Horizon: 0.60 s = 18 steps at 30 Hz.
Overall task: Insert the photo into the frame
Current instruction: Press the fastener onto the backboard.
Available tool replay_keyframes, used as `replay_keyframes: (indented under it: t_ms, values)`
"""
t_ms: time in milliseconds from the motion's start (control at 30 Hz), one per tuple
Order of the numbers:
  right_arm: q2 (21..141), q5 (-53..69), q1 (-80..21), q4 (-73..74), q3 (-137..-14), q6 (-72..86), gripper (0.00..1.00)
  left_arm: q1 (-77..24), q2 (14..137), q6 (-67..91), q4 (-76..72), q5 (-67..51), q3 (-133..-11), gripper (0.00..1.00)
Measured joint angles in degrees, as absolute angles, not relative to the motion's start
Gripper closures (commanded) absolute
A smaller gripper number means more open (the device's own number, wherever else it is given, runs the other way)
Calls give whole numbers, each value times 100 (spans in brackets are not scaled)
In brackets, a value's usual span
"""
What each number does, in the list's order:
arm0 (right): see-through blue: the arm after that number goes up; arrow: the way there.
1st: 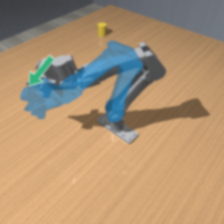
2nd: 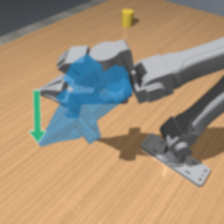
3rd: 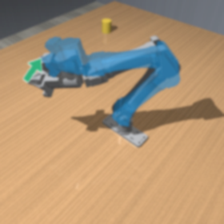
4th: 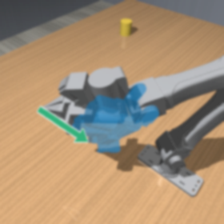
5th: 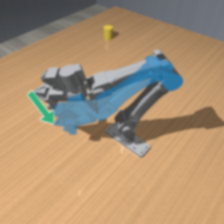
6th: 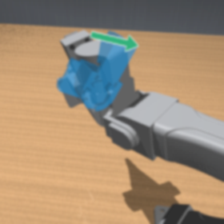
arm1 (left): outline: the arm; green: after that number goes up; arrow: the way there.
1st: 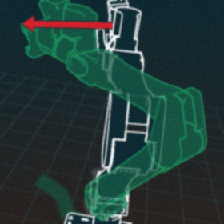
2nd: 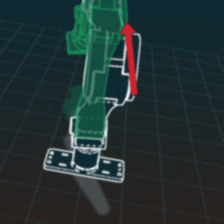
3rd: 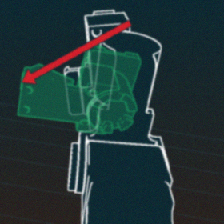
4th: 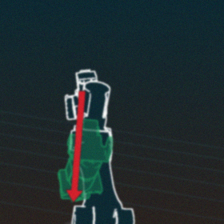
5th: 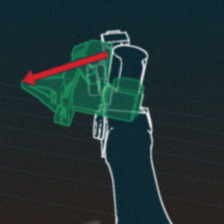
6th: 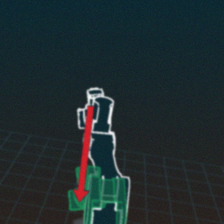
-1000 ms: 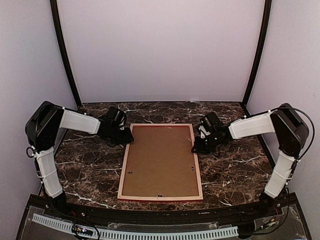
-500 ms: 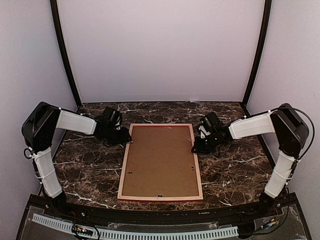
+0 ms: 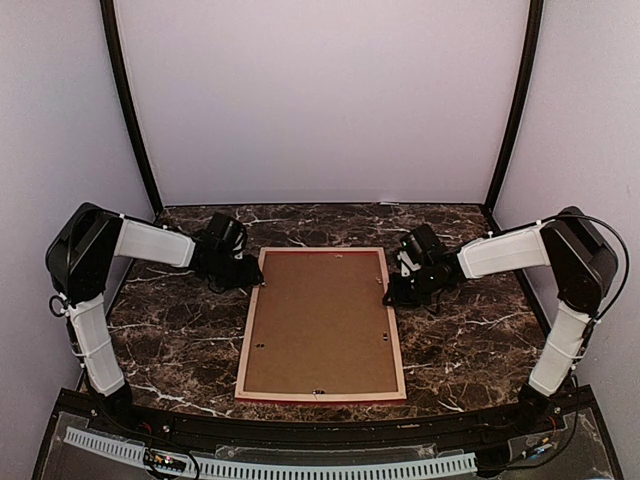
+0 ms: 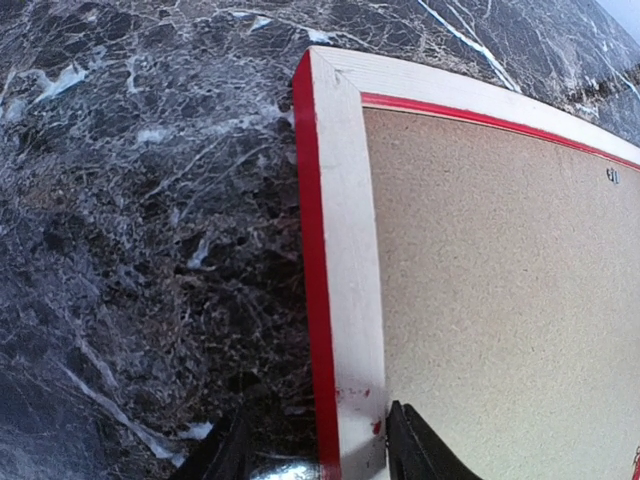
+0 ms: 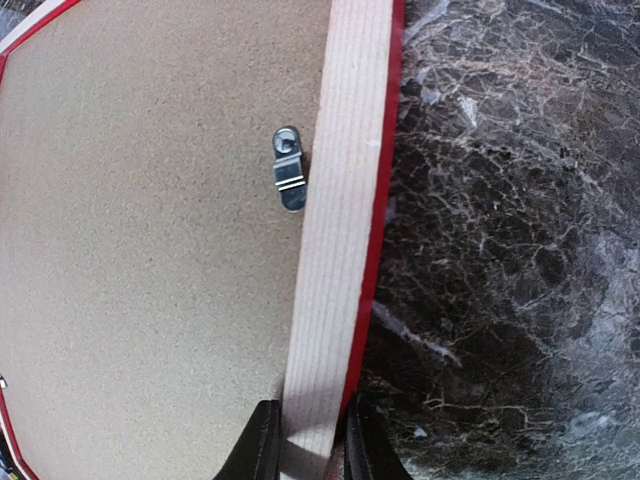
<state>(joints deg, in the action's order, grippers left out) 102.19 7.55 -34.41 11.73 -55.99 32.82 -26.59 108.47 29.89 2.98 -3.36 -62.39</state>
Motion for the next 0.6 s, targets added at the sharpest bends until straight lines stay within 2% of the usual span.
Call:
replay_keyframes:
  t_ms: [600]
  values:
    - [10224, 777, -3433, 1175, -5601, 3264, 82, -2869, 11102, 2624, 659, 156, -6674, 61]
